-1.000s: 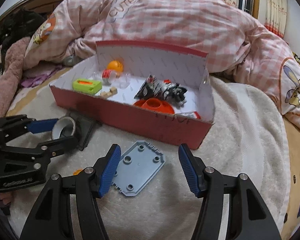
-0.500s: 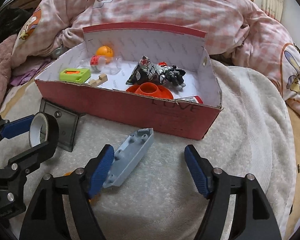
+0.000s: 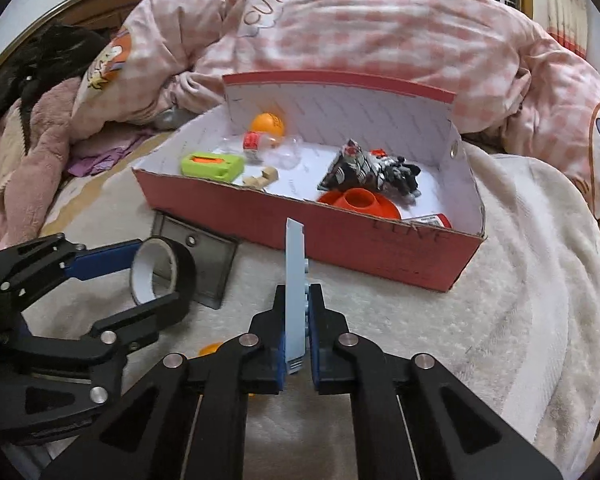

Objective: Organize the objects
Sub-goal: 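Grasp the black tape roll with the left tool while the right tool grasps the grey plate, then carry the tape roll and grey plate over the shoebox and open both tools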

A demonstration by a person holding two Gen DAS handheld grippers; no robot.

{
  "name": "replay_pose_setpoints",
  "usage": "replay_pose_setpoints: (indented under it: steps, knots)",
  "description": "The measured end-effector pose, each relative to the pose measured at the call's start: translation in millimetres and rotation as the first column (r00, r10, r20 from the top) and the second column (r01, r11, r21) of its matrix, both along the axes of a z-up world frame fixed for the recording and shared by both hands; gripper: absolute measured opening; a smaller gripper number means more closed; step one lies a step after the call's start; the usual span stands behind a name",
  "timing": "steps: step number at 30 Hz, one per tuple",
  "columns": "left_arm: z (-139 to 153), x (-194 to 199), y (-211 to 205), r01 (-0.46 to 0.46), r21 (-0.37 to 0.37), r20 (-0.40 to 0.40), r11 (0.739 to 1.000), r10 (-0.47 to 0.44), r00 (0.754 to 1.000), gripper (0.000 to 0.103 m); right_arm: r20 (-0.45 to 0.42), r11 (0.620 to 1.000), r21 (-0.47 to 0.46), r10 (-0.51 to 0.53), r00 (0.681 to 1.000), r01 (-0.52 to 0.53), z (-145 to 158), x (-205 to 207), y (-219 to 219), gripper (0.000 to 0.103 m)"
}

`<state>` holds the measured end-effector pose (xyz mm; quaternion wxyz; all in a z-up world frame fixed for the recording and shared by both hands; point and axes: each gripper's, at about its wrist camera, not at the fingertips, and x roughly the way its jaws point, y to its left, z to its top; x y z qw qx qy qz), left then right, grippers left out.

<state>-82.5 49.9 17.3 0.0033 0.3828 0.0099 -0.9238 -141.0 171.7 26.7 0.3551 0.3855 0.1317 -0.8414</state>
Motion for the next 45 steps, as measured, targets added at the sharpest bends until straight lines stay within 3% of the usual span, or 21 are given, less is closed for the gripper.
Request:
replay_pose_setpoints:
  steps: [10, 20, 26, 31, 35, 40, 45]
  knots:
    - [14, 1, -2, -0.001, 0.023, -0.040, 1.000, 0.002, 0.999, 0.049, -0.044, 0.997, -0.080, -0.006, 0.999, 0.002, 22, 0, 11, 0.009]
    - [41, -5, -7, -0.015, 0.044, -0.138, 0.999, 0.021, 0.990, 0.048, -0.135, 0.983, -0.181, -0.062, 0.989, 0.037, 49, -15, 22, 0.010]
    - [46, -20, -19, -0.045, 0.048, -0.165, 0.998, 0.052, 0.985, 0.048, -0.152, 0.980, -0.188, -0.087, 0.985, 0.058, 50, -27, 20, 0.010]
    - [54, -52, -33, -0.066, 0.019, -0.253, 0.998, 0.069, 0.965, 0.048, -0.188, 0.984, -0.165, -0.101, 0.977, 0.070, 49, -49, 6, 0.010]
    - [40, -78, -50, -0.105, 0.048, -0.213, 0.993, 0.113, 0.970, 0.048, -0.154, 0.981, -0.162, -0.128, 0.980, 0.103, 38, -73, -2, 0.010]
    - [23, -88, -50, -0.097, -0.038, -0.180, 0.995, 0.088, 0.980, 0.049, -0.152, 0.987, -0.127, -0.121, 0.981, 0.102, 29, -80, -10, 0.010]
    - [17, -91, -51, -0.091, -0.038, -0.152, 0.995, 0.085, 0.985, 0.049, -0.132, 0.987, -0.117, -0.129, 0.983, 0.114, 24, -83, -7, 0.010]
